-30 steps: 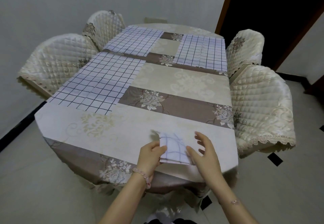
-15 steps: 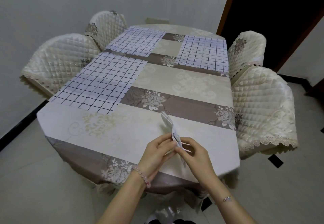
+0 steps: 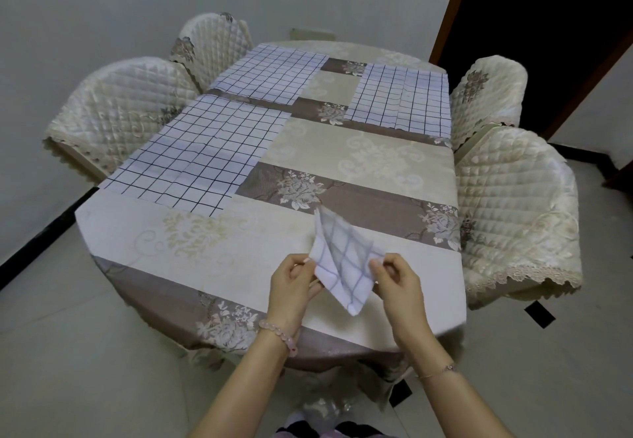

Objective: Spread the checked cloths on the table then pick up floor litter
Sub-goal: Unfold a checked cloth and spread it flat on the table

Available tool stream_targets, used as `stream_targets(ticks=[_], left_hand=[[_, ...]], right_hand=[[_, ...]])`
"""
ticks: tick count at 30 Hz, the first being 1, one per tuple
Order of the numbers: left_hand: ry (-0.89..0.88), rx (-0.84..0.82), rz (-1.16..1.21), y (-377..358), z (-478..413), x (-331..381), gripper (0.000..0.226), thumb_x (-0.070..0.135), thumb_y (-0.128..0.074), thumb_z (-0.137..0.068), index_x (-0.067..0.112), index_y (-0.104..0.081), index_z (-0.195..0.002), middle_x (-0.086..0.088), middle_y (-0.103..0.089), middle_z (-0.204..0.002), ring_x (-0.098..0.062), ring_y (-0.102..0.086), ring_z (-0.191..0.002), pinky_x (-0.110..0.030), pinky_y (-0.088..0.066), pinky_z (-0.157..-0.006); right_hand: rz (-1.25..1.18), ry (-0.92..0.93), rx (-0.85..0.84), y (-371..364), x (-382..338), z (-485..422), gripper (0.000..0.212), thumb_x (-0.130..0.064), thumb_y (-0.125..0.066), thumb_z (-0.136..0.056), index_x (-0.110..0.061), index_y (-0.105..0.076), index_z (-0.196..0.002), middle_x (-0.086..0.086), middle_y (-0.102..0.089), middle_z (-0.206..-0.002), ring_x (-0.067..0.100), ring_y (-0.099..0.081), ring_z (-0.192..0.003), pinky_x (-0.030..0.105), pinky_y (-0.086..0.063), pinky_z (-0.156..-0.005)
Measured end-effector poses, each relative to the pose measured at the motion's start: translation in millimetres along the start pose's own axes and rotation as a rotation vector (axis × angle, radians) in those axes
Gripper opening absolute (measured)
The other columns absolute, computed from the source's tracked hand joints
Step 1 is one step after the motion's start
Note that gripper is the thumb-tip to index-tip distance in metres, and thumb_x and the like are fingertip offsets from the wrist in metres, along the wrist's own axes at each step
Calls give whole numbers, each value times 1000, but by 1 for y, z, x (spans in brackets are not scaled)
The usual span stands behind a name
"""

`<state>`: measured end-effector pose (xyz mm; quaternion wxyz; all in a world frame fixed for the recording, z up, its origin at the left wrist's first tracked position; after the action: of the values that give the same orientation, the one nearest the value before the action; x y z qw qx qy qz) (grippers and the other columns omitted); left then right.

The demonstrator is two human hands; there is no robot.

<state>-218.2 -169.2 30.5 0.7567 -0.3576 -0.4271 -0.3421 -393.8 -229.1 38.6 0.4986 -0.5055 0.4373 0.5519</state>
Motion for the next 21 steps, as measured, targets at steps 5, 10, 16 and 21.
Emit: stream_targets(ticks=[5, 10, 16, 21], left_hand=[[100, 39, 99, 38, 5, -27, 10, -5, -48, -93, 0, -56, -98, -17, -70, -95, -13, -73, -76, -17, -60, -67], [264, 84, -194, 72, 9, -73, 28, -8, -57, -86, 11, -50, -105, -16, -63, -113, -24, -63, -101, -26, -58, -80], [-41, -56, -641, 37, -24, -27, 35, 9, -60, -90, 19, -48, -121, 0, -54, -123, -17, -51, -120, -27, -41, -97], [5, -363, -744, -35, -52, -32, 70, 36, -66, -85, 20, -33, -145, 6, -35, -150, -12, -31, -140, -29, -28, -113]], right_hand=[[-124, -133, 86, 35, 26, -13, 15, -9, -48, -96, -9, -52, -82, -8, -65, -63, 8, -63, -66, 23, -57, -73], [-9, -252, 87, 60, 52, -20, 20, -7, -45, -96, -13, -58, -82, -14, -58, -51, 5, -53, -58, 29, -50, -74], [-97, -386, -26, 71, 56, -28, 17, -3, -44, -93, -10, -59, -88, 8, -61, -81, 22, -58, -78, 35, -48, -75], [-291, -371, -69, 77, 42, -38, 19, -9, -60, -76, -7, -51, -93, 11, -47, -90, 23, -46, -79, 28, -44, -69]])
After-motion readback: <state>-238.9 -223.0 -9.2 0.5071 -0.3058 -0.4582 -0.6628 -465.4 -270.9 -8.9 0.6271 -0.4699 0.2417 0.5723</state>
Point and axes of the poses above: each hand's wrist, its own z-axis away from the middle knuckle, its own y-axis out of the back of the hand, x = y × z, the point moved 10 cm from there along -z, towards the middle knuckle
